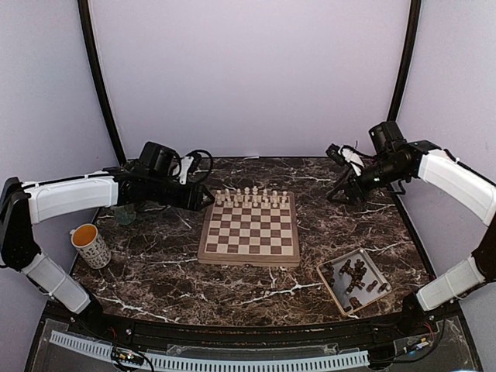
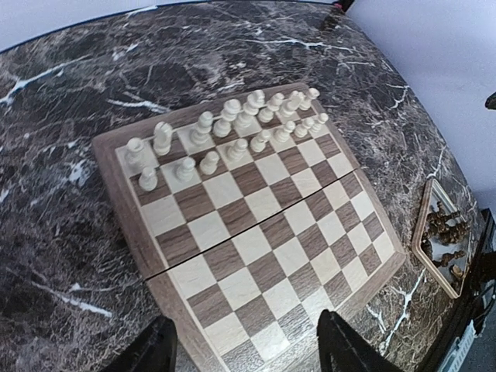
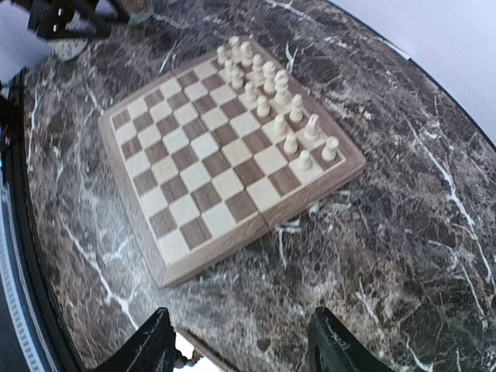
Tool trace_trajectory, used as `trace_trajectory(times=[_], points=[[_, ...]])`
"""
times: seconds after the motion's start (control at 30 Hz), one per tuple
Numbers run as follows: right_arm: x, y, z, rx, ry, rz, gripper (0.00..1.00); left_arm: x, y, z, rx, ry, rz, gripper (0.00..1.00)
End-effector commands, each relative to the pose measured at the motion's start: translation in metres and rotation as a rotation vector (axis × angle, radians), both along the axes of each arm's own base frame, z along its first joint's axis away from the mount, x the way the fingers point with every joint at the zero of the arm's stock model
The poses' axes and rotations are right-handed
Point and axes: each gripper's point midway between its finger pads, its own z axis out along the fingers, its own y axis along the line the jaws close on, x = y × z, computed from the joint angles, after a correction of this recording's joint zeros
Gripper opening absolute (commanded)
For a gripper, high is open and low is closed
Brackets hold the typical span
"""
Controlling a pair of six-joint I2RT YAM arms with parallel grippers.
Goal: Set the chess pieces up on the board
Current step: Pick up the chess pile from the storage box.
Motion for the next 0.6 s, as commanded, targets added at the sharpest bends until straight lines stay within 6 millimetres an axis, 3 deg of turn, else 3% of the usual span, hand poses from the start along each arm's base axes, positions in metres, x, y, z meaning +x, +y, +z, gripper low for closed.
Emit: trace_trajectory(times=[0.0, 0.13, 0.3, 0.57], points=[[-0.049, -0.029, -0.042, -0.200, 0.037, 0.112, 0.58, -0.015, -0.038, 0.023, -0.001, -0.161, -0.166, 0.64], [-0.080, -0.056, -0.072, -0.339, 0.116, 0.122, 0.53, -0.023, -0.067, 0.022, 0.009, -0.195, -0.250, 0.63], [-0.107, -0.085, -0.103, -0.485, 0.187, 0.144, 0.42, -0.027, -0.089, 0.008, 0.013, -0.173, -0.293, 0.63], [-0.111, -0.100, -0.124, -0.566, 0.240, 0.101, 0.40, -0.039, -0.108, -0.011, 0.023, -0.139, -0.337, 0.62]])
